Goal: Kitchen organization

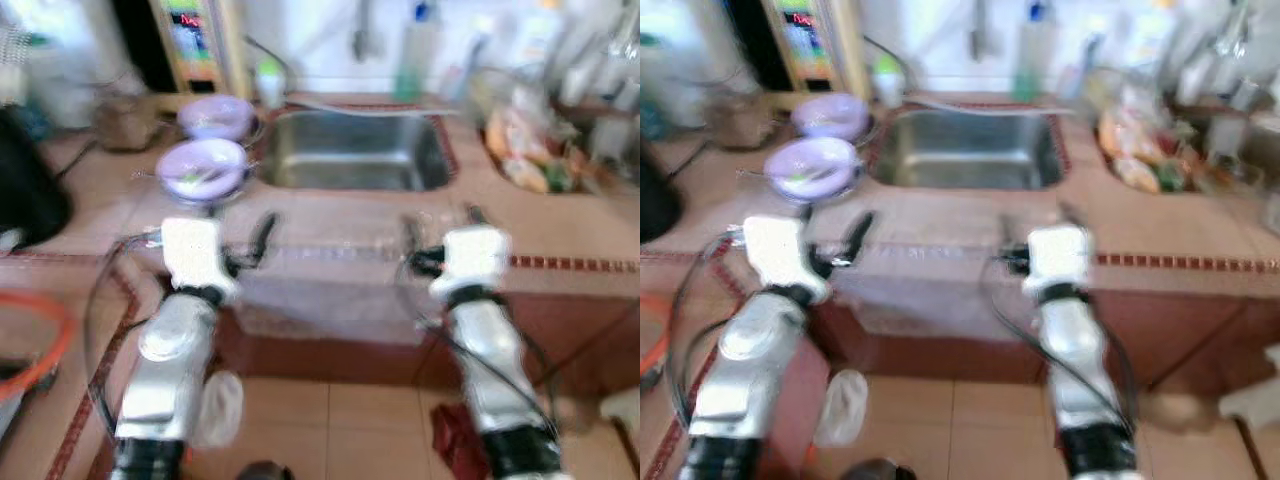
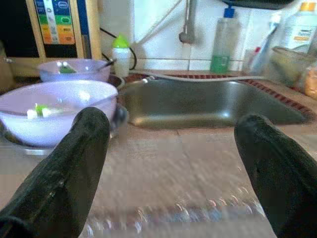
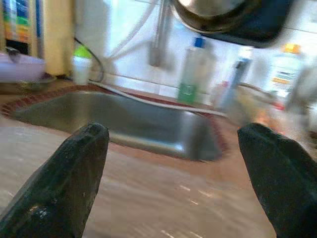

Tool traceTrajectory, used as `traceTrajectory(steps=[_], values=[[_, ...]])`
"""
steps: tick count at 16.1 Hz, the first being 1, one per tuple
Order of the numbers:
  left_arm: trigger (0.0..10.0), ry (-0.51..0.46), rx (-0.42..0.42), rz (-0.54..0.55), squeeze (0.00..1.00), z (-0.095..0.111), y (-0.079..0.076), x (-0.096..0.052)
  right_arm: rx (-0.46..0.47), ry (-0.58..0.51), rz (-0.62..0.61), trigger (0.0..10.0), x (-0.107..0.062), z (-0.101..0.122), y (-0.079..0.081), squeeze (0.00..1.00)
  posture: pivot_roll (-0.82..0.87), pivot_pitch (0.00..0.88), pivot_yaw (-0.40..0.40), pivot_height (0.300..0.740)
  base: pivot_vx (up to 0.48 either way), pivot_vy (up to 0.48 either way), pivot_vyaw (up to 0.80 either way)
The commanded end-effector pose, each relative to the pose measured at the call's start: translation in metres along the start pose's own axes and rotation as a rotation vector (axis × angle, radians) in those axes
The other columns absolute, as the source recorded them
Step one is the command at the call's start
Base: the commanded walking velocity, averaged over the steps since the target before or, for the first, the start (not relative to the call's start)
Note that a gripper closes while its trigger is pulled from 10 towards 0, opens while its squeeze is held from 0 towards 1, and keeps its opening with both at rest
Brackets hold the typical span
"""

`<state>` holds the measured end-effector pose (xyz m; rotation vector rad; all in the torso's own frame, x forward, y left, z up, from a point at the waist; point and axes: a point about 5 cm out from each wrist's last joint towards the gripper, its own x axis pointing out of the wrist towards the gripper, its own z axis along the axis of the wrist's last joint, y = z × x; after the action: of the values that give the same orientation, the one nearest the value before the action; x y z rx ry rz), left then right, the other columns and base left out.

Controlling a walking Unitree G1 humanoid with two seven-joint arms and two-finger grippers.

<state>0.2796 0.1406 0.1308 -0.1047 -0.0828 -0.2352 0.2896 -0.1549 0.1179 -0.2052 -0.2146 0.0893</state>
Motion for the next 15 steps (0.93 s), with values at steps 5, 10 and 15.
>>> traceTrajectory(steps=[5, 10, 15], values=[[10.0, -0.059, 0.083, -0.012, 0.0, 0.0134, -0.0084, 0.0033, -0.038, -0.028, -0.005, 10.0, 0.006, 0.0059, -0.0098, 0.0, -0.02, 0.0, 0.041, 0.74, 0.0, 0.0, 0.0], [10.0, -0.064, 0.087, -0.021, 0.0, 0.0149, -0.0076, 0.0023, -0.049, -0.036, 0.017, 10.0, 0.0082, 0.0073, -0.0066, 0.0, -0.02, 0.0, 0.046, 0.74, 0.0, -0.113, 0.08], [10.0, -0.059, 0.085, -0.023, 0.0, 0.0142, -0.008, 0.0013, -0.046, -0.024, 0.026, 10.0, 0.0048, 0.0043, -0.0017, 0.0, -0.01, 0.0, 0.05, 0.74, 0.0, -0.425, 0.0]])
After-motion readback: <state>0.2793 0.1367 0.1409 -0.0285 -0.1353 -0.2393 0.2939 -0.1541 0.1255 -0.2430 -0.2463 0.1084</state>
